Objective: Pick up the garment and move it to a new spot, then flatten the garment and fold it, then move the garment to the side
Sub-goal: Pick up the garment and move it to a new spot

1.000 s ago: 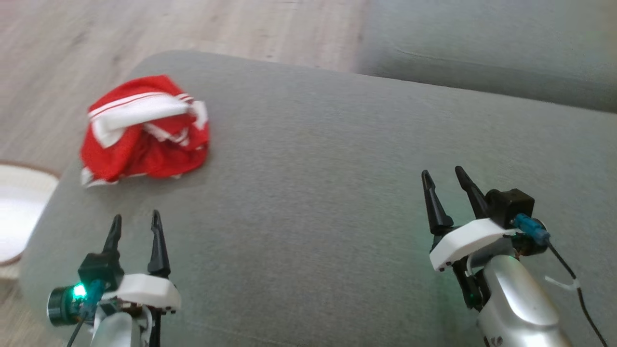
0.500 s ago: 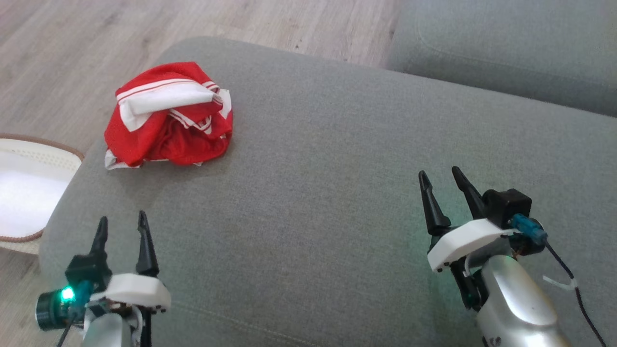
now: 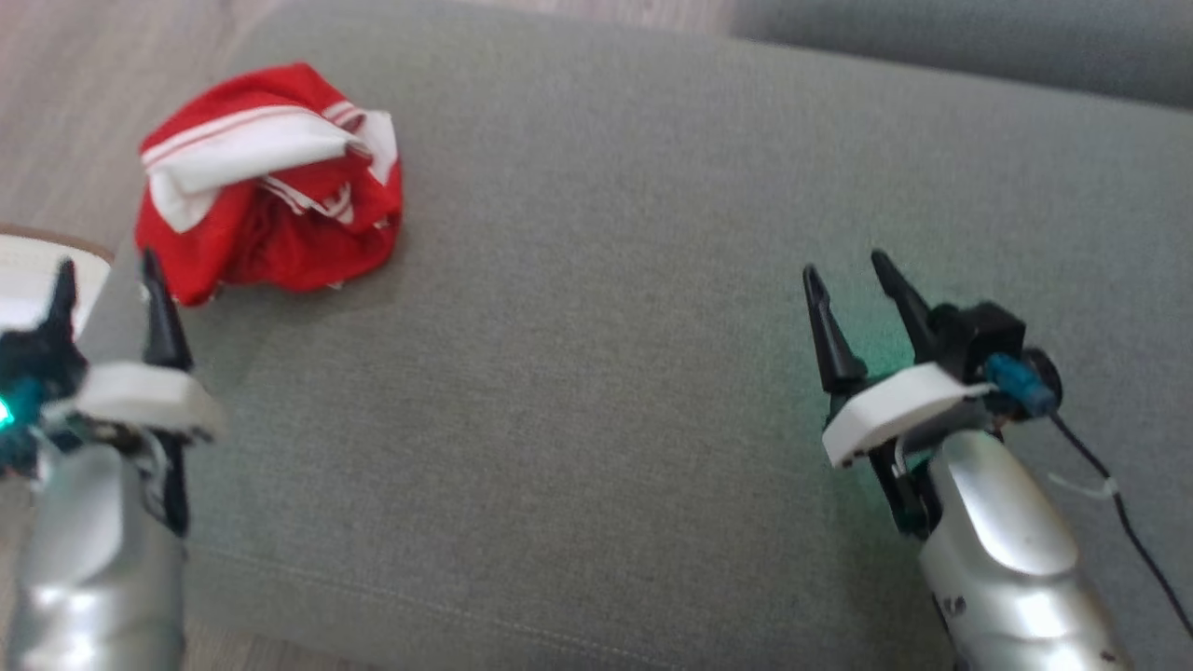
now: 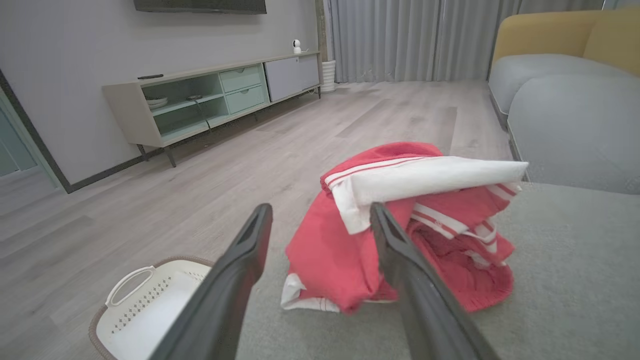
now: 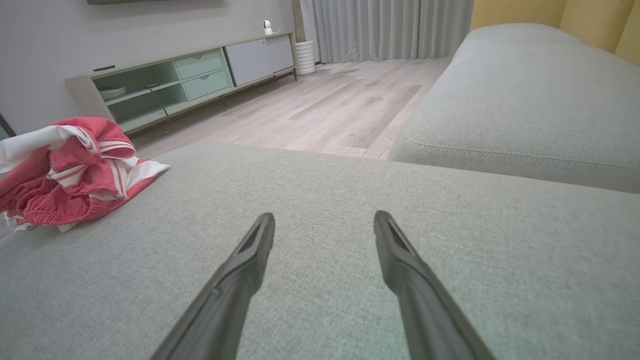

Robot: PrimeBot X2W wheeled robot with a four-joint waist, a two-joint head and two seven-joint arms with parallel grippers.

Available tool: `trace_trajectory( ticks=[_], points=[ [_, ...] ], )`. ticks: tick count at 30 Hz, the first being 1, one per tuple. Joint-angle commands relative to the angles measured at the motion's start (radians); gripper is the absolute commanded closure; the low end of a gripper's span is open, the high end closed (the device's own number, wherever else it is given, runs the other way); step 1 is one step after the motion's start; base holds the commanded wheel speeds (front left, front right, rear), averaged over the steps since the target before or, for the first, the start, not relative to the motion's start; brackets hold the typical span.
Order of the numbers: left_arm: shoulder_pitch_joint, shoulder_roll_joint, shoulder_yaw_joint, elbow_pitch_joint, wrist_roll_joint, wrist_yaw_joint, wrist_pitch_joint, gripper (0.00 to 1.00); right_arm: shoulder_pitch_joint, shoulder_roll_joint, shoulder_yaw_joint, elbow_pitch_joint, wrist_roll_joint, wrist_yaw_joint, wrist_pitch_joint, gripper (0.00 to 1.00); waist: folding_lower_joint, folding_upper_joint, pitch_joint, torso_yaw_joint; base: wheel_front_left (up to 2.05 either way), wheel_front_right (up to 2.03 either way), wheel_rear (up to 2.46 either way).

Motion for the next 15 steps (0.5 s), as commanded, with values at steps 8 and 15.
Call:
trace_trajectory(
  ticks=[8,15],
  points=[
    [-0.198,0.142,0.007,0.133,0.015,-0.013,-0.009,0.00,-0.076,-0.011,0.022,-0.066,-0.043,-0.001,-0.014,0.00,-0.0001,0.0000,0.146,-0.041,0.00,0.00,0.00],
    [-0.313,0.161,0.054,0.212,-0.078,-0.035,-0.009,0.00,-0.095,-0.037,0.019,-0.084,-0.053,-0.001,-0.014,0.00,-0.0001,0.0000,0.226,-0.052,0.00,0.00,0.00]
  ],
)
